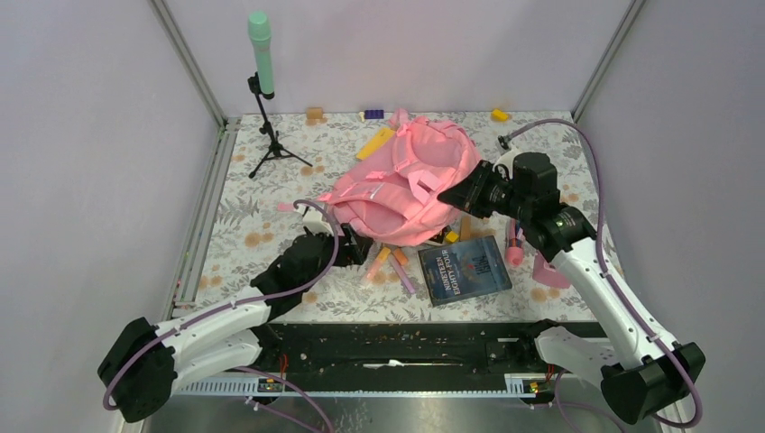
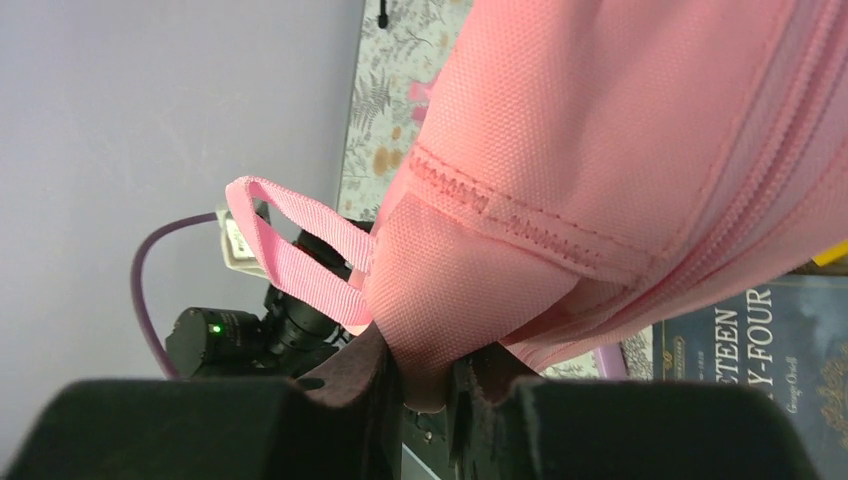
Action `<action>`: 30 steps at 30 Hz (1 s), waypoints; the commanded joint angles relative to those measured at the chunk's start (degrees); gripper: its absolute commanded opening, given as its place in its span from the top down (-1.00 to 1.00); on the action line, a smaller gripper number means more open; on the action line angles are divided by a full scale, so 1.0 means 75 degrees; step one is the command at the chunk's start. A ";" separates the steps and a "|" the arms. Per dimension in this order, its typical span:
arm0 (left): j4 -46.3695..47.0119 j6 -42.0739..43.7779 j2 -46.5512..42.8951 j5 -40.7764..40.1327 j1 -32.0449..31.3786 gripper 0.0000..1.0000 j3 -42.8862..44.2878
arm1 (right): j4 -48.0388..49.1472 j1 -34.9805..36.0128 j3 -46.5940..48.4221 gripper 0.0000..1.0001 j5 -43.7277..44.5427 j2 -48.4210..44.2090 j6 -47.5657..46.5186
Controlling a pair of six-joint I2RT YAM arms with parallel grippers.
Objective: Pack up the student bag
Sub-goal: Adjust the student bag at the center of the board.
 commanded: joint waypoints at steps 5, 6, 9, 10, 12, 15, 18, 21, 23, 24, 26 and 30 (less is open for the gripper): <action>0.0319 -0.0318 -0.0518 0.0494 0.0024 -0.44 -0.0171 | 0.0754 -0.0044 0.1404 1.00 0.0045 0.0243 0.0152; 0.0327 -0.0313 -0.0591 0.0449 0.0032 -0.38 -0.0188 | 0.0747 -0.0044 0.1530 1.00 0.0042 0.0289 0.0173; 0.0202 -0.0162 -0.0671 0.0256 0.0041 -0.24 -0.0131 | 0.0750 -0.0044 0.1862 1.00 -0.0024 0.0418 0.0220; 0.0165 -0.0114 -0.0639 0.0217 0.0074 -0.22 -0.0107 | 0.0752 -0.0044 0.1943 1.00 -0.0053 0.0459 0.0242; -0.0018 -0.0100 -0.0470 0.0366 0.0223 -0.21 -0.0003 | 0.0742 -0.0044 0.2086 1.00 -0.0082 0.0523 0.0288; -0.0085 0.0033 -0.0196 0.0883 0.0321 -0.19 0.0154 | 0.0734 -0.0044 0.2243 1.00 -0.0075 0.0610 0.0297; -0.0060 0.0026 -0.0095 0.0687 0.0331 -0.19 0.0094 | 0.0743 -0.0044 0.2354 1.00 -0.0101 0.0712 0.0307; 0.0243 0.0070 -0.0150 0.0615 0.0431 -0.21 -0.0027 | 0.0755 -0.0045 0.2400 1.00 -0.0117 0.0775 0.0300; 0.0733 -0.0009 -0.0091 0.0826 0.0598 -0.28 -0.0172 | 0.0749 -0.0044 0.2413 1.00 -0.0105 0.0798 0.0297; 0.0950 -0.0102 0.0004 0.0968 0.0764 -0.30 -0.0206 | 0.0749 -0.0050 0.2419 1.00 -0.0107 0.0802 0.0299; 0.1201 -0.0125 0.0288 0.1183 0.0932 -0.31 -0.0166 | 0.0749 -0.0044 0.2441 1.00 -0.0107 0.0809 0.0302; 0.0875 0.0033 0.0780 0.0897 0.1087 -0.30 0.0231 | 0.0742 -0.0044 0.2510 1.00 -0.0119 0.0782 0.0310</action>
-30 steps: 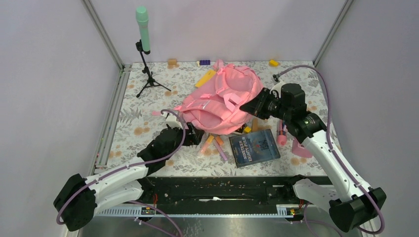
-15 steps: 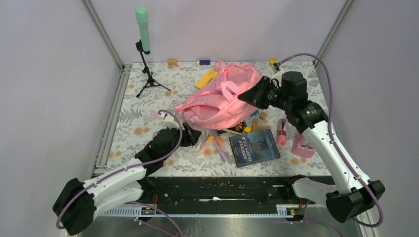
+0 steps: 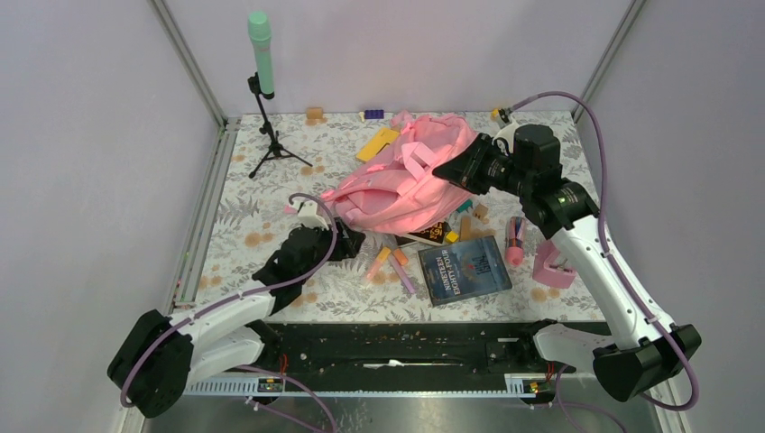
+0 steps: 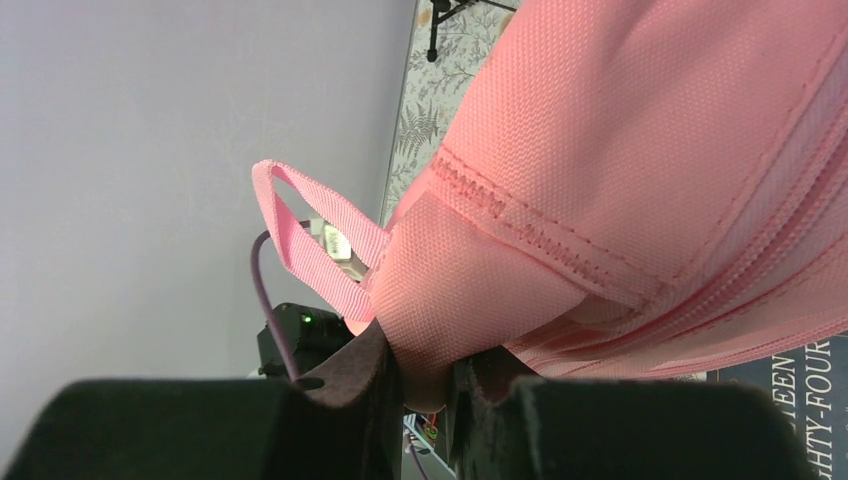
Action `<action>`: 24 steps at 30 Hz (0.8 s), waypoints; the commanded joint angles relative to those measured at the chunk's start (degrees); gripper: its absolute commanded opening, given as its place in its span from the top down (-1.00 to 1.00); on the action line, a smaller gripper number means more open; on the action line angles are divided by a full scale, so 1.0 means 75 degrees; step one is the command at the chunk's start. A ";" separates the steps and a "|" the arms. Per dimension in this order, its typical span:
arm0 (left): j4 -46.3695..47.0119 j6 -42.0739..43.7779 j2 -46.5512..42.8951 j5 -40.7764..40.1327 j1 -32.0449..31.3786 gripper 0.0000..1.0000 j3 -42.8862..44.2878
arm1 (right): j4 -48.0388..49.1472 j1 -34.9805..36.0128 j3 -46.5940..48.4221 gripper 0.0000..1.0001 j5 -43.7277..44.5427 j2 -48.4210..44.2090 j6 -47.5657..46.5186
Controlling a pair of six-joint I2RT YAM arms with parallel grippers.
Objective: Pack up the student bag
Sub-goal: Adjust the student bag at the center of the board.
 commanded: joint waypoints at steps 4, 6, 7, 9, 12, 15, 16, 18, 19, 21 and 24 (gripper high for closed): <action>0.0379 0.0233 0.0496 -0.0094 0.0221 -0.30 0.0553 | 0.1072 -0.0044 0.0748 1.00 0.0007 -0.0219 -0.0011; 0.0445 0.0263 0.0567 -0.0070 0.0235 -0.27 0.0638 | 0.1082 -0.0044 0.0770 1.00 0.0006 -0.0196 -0.0012; 0.0492 0.0282 0.0631 -0.0038 0.0236 -0.26 0.0683 | 0.1084 -0.0044 0.0784 1.00 -0.0004 -0.0178 -0.0021; 0.0541 0.0335 0.0710 0.0026 0.0236 -0.25 0.0794 | 0.1082 -0.0045 0.0791 1.00 -0.0042 -0.0136 -0.0024; 0.0494 0.0495 0.0836 0.0013 0.0236 -0.19 0.0989 | 0.1089 -0.0047 0.0794 1.00 -0.0076 -0.0094 -0.0024; 0.0168 0.0708 0.0885 -0.0165 0.0236 0.04 0.1199 | 0.1078 -0.0044 0.0800 1.00 -0.0087 -0.0086 -0.0057; 0.0086 0.0770 0.0870 -0.0196 0.0236 0.14 0.1236 | 0.1070 -0.0044 0.0801 1.00 -0.0084 -0.0081 -0.0068; -0.0098 0.0902 0.0797 -0.0261 0.0236 0.29 0.1289 | 0.1076 -0.0050 0.0784 1.00 -0.0073 -0.0083 -0.0104; -0.0201 0.0963 0.0746 -0.0298 0.0236 0.40 0.1311 | 0.1068 -0.0045 0.0793 1.00 -0.0062 -0.0065 -0.0115; -0.0360 0.1095 0.0615 -0.0361 0.0236 0.59 0.1324 | 0.1072 -0.0038 0.0792 1.00 -0.0035 -0.0021 -0.0153; -0.0677 0.1371 0.0423 -0.0265 0.0236 0.90 0.1417 | 0.0729 0.0154 0.0974 1.00 0.0459 0.0015 -0.0733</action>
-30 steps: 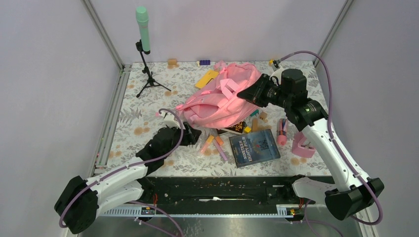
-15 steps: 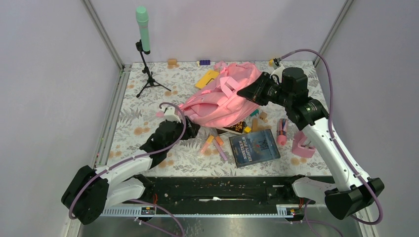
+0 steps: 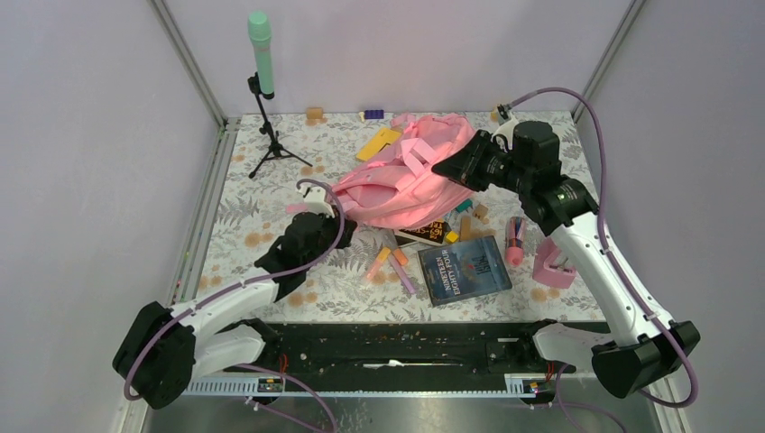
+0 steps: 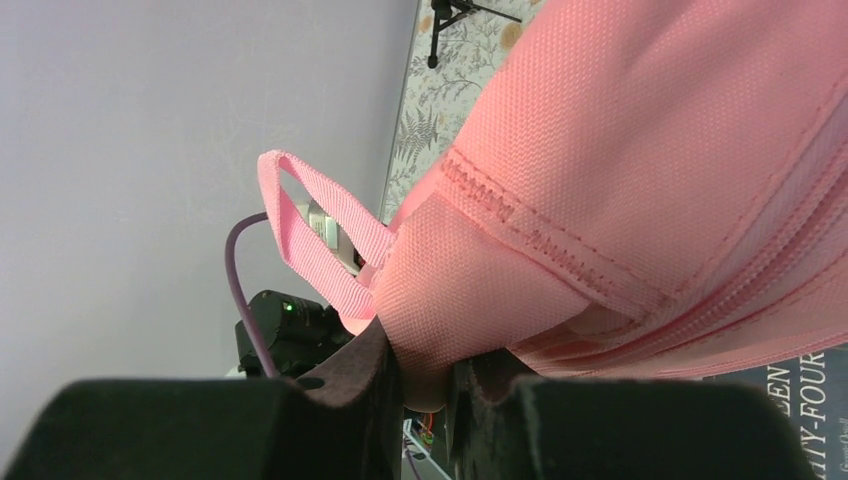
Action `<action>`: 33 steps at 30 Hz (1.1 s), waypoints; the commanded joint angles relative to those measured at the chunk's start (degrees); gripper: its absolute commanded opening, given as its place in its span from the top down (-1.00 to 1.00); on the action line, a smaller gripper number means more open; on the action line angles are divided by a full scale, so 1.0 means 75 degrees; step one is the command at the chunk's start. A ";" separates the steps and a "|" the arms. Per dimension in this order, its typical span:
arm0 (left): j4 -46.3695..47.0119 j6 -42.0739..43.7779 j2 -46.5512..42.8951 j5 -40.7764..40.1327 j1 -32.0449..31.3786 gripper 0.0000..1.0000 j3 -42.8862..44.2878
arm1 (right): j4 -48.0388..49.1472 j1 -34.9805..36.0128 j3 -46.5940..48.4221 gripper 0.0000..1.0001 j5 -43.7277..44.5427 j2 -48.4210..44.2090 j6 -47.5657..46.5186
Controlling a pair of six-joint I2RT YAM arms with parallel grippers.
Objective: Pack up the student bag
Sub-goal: Adjust the student bag at the center of the board.
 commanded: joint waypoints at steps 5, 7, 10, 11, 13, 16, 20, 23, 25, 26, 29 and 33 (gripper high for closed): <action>-0.1052 0.1172 -0.0728 0.0563 0.0029 1.00 0.0760 | -0.0067 0.0619 0.2047 1.00 0.1183 0.0459 -0.1935; -0.1186 0.1316 -0.0969 0.0797 0.0029 1.00 0.0888 | -0.0279 0.0667 0.2816 1.00 0.1054 0.0886 -0.2276; -0.1519 0.1378 -0.1158 0.1315 0.0029 1.00 0.1335 | -0.0783 0.0856 0.4273 1.00 0.1036 0.1631 -0.3034; -0.1656 0.1351 -0.1146 0.1523 0.0029 1.00 0.1548 | -0.0970 0.0944 0.4810 1.00 0.1008 0.1889 -0.3390; -0.1948 0.1318 -0.1075 0.1945 0.0023 1.00 0.1967 | -0.1460 0.1156 0.5945 1.00 0.1223 0.2420 -0.4099; -0.2363 0.1302 -0.1022 0.2256 0.0007 1.00 0.2468 | -0.2485 0.1285 0.7993 1.00 0.1523 0.3425 -0.4891; -0.3404 0.1569 -0.1203 0.2307 0.0006 0.00 0.3171 | -0.3831 0.1286 1.0620 1.00 0.1705 0.4667 -0.5300; -0.4212 0.1990 -0.1619 0.1944 0.0002 -0.79 0.3672 | -0.3620 0.1295 1.0368 1.00 0.1630 0.4562 -0.5456; -0.4912 0.2483 -0.1780 0.2028 -0.0005 -0.96 0.4218 | -0.3197 0.1289 0.9723 1.00 0.1598 0.4254 -0.5561; -0.5298 0.2735 -0.1773 0.2133 -0.0006 -0.98 0.4537 | -0.3080 0.1294 0.9464 1.00 0.1590 0.4113 -0.5611; -0.6227 0.3204 -0.1455 0.2273 -0.0003 -0.98 0.5554 | -0.3028 0.1291 0.9158 1.00 0.1397 0.3903 -0.5803; -0.6158 0.3122 -0.0762 0.2942 -0.0043 -0.98 0.6473 | -0.3037 0.1294 0.8998 1.00 0.1072 0.3787 -0.5790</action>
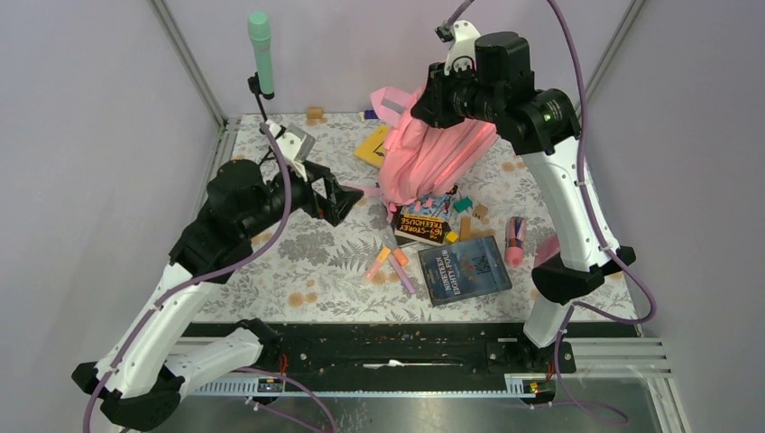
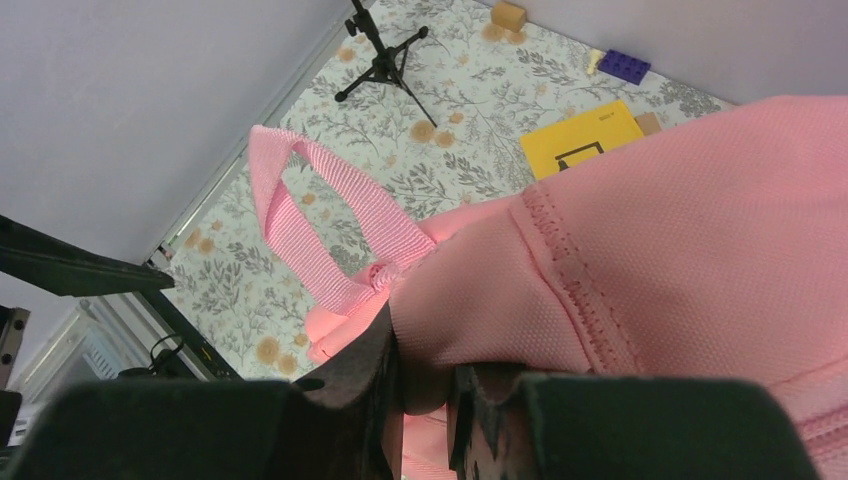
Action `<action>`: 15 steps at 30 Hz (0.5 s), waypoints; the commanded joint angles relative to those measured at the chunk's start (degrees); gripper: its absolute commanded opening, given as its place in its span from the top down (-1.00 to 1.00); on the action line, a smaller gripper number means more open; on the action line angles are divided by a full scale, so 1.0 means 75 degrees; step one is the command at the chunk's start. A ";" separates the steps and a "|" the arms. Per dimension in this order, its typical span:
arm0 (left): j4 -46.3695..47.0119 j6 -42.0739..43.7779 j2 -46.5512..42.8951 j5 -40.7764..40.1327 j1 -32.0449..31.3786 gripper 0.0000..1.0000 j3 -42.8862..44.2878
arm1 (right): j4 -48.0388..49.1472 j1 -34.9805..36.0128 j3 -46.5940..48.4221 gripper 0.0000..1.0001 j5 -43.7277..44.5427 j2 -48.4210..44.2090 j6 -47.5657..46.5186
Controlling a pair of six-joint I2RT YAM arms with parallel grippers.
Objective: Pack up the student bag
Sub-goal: Adjust the student bag at the center of the board.
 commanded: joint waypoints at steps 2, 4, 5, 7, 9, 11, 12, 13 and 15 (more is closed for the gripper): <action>-0.0047 0.0107 0.0959 0.1034 -0.0193 -0.98 0.1143 | 0.1423 0.0042 0.0095 1.00 -0.0567 -0.0844 -0.0592; 0.0263 0.0021 0.1366 0.0896 -0.0424 -0.98 0.1385 | 0.1424 0.0041 0.0030 1.00 -0.0640 -0.0857 -0.0535; 0.0370 -0.0016 0.1559 0.0670 -0.0527 -0.98 0.1476 | 0.1420 0.0042 0.0002 1.00 -0.0674 -0.0867 -0.0503; 0.0564 -0.0112 0.1907 0.0275 -0.0601 -0.98 0.1600 | 0.1424 0.0041 -0.0021 1.00 -0.0795 -0.0873 -0.0443; 0.0741 -0.0156 0.2232 0.0020 -0.0602 -0.98 0.1695 | 0.1431 0.0053 -0.0031 1.00 -0.0909 -0.0889 -0.0397; 0.0981 -0.0200 0.2558 0.0084 -0.0600 -0.98 0.1770 | 0.1436 0.0064 -0.0048 1.00 -0.1003 -0.0895 -0.0351; 0.1129 -0.0198 0.2702 0.0192 -0.0604 -0.98 0.1788 | 0.1435 0.0069 -0.0041 1.00 -0.1044 -0.0895 -0.0337; 0.1250 -0.0202 0.2828 0.0227 -0.0604 -0.98 0.1816 | 0.1436 0.0091 -0.0058 1.00 -0.1087 -0.0887 -0.0318; 0.1368 -0.0257 0.3084 0.0163 -0.0602 -0.95 0.1910 | 0.1435 0.0114 -0.0119 1.00 -0.1099 -0.0907 -0.0278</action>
